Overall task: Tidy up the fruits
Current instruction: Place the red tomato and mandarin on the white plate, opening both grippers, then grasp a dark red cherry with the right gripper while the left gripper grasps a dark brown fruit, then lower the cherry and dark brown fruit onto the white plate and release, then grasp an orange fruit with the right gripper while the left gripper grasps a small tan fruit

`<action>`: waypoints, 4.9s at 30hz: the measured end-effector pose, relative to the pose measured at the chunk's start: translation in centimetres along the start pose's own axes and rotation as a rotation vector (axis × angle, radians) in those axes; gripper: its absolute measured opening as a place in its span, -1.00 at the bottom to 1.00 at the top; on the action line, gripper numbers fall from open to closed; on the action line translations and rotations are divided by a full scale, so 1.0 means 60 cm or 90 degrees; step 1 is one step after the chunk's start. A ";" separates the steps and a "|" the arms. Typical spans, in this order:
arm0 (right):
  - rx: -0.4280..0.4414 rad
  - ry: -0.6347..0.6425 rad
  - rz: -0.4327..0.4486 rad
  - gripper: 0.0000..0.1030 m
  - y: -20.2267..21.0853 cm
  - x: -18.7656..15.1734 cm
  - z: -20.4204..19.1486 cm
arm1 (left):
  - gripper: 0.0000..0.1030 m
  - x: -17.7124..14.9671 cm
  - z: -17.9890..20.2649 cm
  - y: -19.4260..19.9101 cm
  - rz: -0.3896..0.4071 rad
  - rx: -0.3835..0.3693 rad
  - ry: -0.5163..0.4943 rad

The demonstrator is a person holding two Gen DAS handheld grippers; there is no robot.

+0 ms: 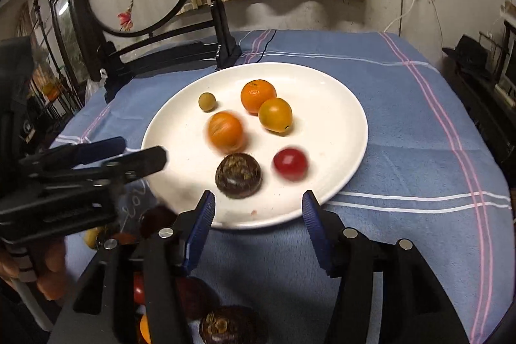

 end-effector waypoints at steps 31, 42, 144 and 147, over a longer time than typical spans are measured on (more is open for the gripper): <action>0.005 0.145 -0.081 0.03 0.117 -0.245 -0.064 | 0.73 -0.194 -0.018 0.165 0.015 0.002 -0.027; 0.019 0.151 -0.081 -0.42 0.111 -0.243 -0.078 | 0.73 -0.232 0.041 0.183 0.000 -0.050 -0.079; 0.088 0.104 -0.114 0.37 0.162 -0.301 -0.091 | 0.56 -0.196 -0.051 0.108 -0.018 0.054 -0.075; 0.070 0.135 -0.123 0.01 0.157 -0.323 -0.092 | 0.56 -0.202 -0.050 0.104 -0.026 0.055 -0.079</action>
Point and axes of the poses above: each gripper's, at about its wrist camera, not at the fingertips, and y roughly against the way its jaws point, z to its right, x to its top, the point moved 10 cm from there along -y, roughly the way its jaws point, and after that the axes turned 14 degrees about -y, right-handed, at the moved point
